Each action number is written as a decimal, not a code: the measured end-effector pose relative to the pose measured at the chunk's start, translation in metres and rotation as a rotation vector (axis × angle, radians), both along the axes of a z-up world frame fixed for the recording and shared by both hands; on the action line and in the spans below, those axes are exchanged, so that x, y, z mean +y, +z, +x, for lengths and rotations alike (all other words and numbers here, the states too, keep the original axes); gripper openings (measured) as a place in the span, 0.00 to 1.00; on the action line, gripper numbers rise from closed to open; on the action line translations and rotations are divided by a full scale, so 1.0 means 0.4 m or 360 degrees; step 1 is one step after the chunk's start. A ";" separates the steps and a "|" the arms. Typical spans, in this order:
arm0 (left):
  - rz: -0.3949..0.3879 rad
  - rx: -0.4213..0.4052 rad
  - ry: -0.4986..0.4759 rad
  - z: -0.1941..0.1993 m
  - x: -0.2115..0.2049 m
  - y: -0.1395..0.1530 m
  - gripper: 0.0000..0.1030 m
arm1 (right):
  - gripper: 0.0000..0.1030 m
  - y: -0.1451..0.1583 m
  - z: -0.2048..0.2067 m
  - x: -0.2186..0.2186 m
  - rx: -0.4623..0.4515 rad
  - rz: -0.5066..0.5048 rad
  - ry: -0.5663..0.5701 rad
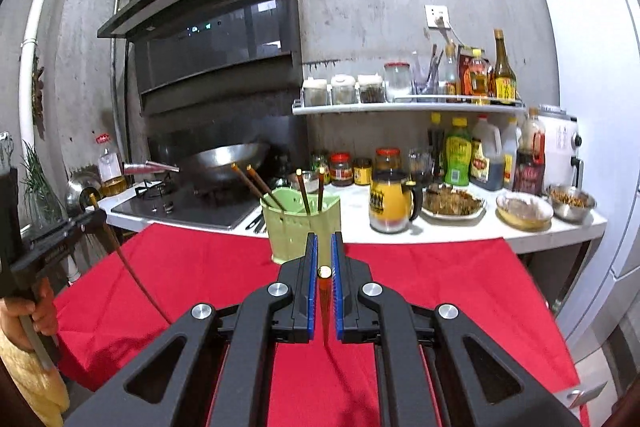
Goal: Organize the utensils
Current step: 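Carry both upright chopsticks over the green holder and lower them in, then open both grippers to drop the chopsticks into the green holder, then move both open grippers back down to the chopsticks on the red cloth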
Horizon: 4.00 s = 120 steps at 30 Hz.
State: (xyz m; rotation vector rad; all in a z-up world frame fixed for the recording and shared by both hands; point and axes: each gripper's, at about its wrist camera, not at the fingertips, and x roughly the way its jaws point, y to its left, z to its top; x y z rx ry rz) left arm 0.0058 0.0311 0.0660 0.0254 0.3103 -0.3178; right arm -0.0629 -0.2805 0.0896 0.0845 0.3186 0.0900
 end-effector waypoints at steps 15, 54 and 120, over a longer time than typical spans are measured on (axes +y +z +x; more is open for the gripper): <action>0.0073 0.0118 -0.0013 0.020 -0.008 -0.051 0.07 | 0.07 -0.043 0.083 0.021 0.0155 -0.0017 0.0057; -0.0113 -0.0050 -0.0082 0.406 -0.145 0.146 0.06 | 0.06 0.088 0.432 -0.018 -0.0075 -0.0134 -0.0089; 0.0028 0.0071 -0.0108 0.486 -0.232 0.107 0.15 | 0.38 -0.143 0.270 -0.048 0.0319 -0.0043 -0.0053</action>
